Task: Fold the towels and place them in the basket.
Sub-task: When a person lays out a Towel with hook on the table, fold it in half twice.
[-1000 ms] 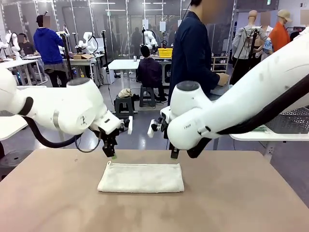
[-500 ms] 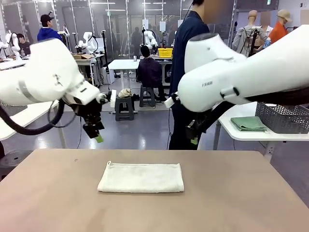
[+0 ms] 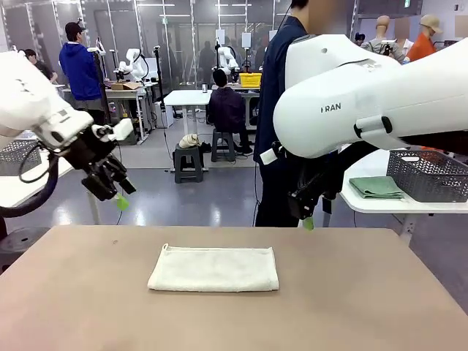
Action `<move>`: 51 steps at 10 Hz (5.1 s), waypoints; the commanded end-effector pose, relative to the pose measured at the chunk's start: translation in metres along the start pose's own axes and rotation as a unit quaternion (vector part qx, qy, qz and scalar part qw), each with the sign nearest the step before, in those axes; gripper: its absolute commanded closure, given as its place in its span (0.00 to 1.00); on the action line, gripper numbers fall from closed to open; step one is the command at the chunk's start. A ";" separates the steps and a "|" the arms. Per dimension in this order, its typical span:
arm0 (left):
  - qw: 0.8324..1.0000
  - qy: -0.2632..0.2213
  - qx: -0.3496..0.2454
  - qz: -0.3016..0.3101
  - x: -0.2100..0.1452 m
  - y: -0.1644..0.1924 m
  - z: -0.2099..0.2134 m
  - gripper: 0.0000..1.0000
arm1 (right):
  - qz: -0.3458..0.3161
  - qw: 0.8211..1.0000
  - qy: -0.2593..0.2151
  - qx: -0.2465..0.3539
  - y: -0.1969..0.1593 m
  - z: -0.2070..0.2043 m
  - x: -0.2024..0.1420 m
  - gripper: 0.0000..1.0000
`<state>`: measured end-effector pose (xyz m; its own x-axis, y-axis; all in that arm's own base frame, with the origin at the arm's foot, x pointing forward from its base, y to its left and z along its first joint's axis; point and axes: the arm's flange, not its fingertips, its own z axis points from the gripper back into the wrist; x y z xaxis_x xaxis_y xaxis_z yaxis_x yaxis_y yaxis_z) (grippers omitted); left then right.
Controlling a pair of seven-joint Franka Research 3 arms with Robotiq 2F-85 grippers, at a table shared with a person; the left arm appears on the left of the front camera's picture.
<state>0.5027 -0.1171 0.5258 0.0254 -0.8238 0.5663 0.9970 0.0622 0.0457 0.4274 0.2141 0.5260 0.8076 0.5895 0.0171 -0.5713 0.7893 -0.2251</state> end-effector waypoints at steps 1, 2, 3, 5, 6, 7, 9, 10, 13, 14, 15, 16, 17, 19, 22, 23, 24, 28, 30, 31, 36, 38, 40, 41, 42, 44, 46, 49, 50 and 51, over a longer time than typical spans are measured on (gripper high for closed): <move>0.998 -0.065 -0.002 0.010 -0.026 -0.019 0.027 0.20 | -0.003 1.000 0.002 -0.007 -0.011 -0.004 0.007 0.33; 0.996 -0.083 -0.001 0.016 -0.039 -0.026 0.038 0.20 | -0.003 1.000 0.002 -0.007 -0.011 -0.004 0.007 0.33; 0.995 -0.094 0.002 0.022 -0.050 -0.032 0.043 0.20 | -0.003 1.000 0.002 -0.007 -0.011 -0.004 0.007 0.33; 0.992 -0.117 -0.006 0.036 -0.063 -0.037 0.043 0.20 | -0.003 1.000 0.002 -0.007 -0.011 -0.004 0.007 0.33; 0.990 -0.138 -0.020 0.036 -0.070 -0.035 0.040 0.20 | -0.004 1.000 0.004 0.000 -0.009 -0.005 0.005 0.33; 0.988 -0.153 -0.025 0.023 -0.071 -0.034 0.037 0.20 | -0.039 0.999 -0.004 0.013 -0.010 -0.009 0.006 0.33; 0.992 -0.122 -0.012 0.042 -0.068 -0.035 0.041 0.20 | -0.125 0.992 -0.022 0.017 -0.011 -0.018 0.003 0.33; 0.992 -0.122 -0.012 0.042 -0.068 -0.035 0.041 0.20 | -0.169 0.985 -0.028 0.014 -0.008 -0.027 0.002 0.33; 0.992 -0.122 -0.012 0.042 -0.068 -0.035 0.041 0.20 | -0.259 0.965 -0.012 0.039 0.001 -0.064 0.005 0.33; 0.992 -0.122 -0.012 0.042 -0.068 -0.035 0.041 0.20 | -0.279 0.958 -0.018 0.059 0.008 -0.086 0.007 0.33; 0.992 -0.122 -0.012 0.042 -0.068 -0.035 0.041 0.20 | -0.296 0.952 -0.022 0.078 0.014 -0.103 0.008 0.33; 0.992 -0.122 -0.012 0.042 -0.068 -0.035 0.041 0.20 | -0.300 0.948 -0.028 0.101 0.021 -0.116 0.008 0.33; 0.992 -0.122 -0.012 0.042 -0.068 -0.035 0.041 0.20 | -0.302 0.946 -0.039 0.114 0.025 -0.126 0.008 0.33; 0.992 -0.122 -0.012 0.042 -0.068 -0.035 0.041 0.20 | -0.300 0.942 -0.069 0.136 0.023 -0.141 0.011 0.33; 0.992 -0.122 -0.012 0.042 -0.068 -0.035 0.041 0.20 | -0.316 0.936 -0.058 0.145 0.020 -0.158 0.018 0.33; 0.992 -0.122 -0.012 0.042 -0.068 -0.035 0.041 0.20 | -0.307 0.940 -0.060 0.133 0.023 -0.146 0.015 0.33; 0.992 -0.122 -0.012 0.042 -0.068 -0.035 0.041 0.20 | -0.307 0.940 -0.060 0.133 0.023 -0.146 0.015 0.33; 0.992 -0.122 -0.012 0.042 -0.068 -0.035 0.041 0.20 | -0.325 0.935 -0.071 0.122 0.021 -0.155 0.023 0.33; 0.992 -0.122 -0.012 0.042 -0.068 -0.035 0.041 0.20 | -0.341 0.925 -0.092 0.138 0.028 -0.177 0.033 0.33; 0.992 -0.122 -0.012 0.042 -0.068 -0.035 0.041 0.20 | -0.348 0.921 -0.106 0.136 0.034 -0.187 0.041 0.33; 0.992 -0.122 -0.012 0.042 -0.068 -0.035 0.041 0.20 | -0.362 0.917 -0.101 0.129 0.036 -0.213 0.059 0.33; 0.992 -0.122 -0.012 0.042 -0.068 -0.035 0.041 0.20 | -0.361 0.918 -0.109 0.124 0.036 -0.215 0.064 0.33; 0.992 -0.122 -0.012 0.042 -0.068 -0.035 0.041 0.20 | -0.364 0.917 -0.111 0.124 0.033 -0.221 0.072 0.33; 0.992 -0.122 -0.012 0.042 -0.068 -0.035 0.041 0.20 | -0.365 0.917 -0.108 0.123 0.031 -0.224 0.077 0.33; 0.992 -0.122 -0.012 0.042 -0.068 -0.035 0.041 0.20 | -0.365 0.917 -0.104 0.121 0.029 -0.227 0.081 0.33; 0.992 -0.122 -0.012 0.042 -0.068 -0.035 0.041 0.20 | -0.366 0.918 -0.105 0.115 0.025 -0.229 0.086 0.33; 0.992 -0.122 -0.012 0.042 -0.068 -0.035 0.041 0.20 | -0.373 0.917 -0.094 0.110 0.025 -0.232 0.088 0.41; 0.992 -0.122 -0.012 0.042 -0.068 -0.035 0.041 0.20 | -0.364 0.919 -0.099 0.114 0.028 -0.235 0.088 0.53; 0.992 -0.122 -0.012 0.042 -0.068 -0.035 0.041 0.20 | -0.364 0.919 -0.098 0.111 0.028 -0.236 0.089 0.53; 0.992 -0.122 -0.012 0.042 -0.068 -0.035 0.041 0.20 | -0.364 0.920 -0.097 0.111 0.028 -0.237 0.089 0.53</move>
<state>0.4637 -0.0396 0.5158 0.0895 -0.6464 0.7577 0.9939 0.1067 -0.0263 0.5149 0.2391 0.2935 0.9677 -0.0667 0.2430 0.0344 0.9903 0.1346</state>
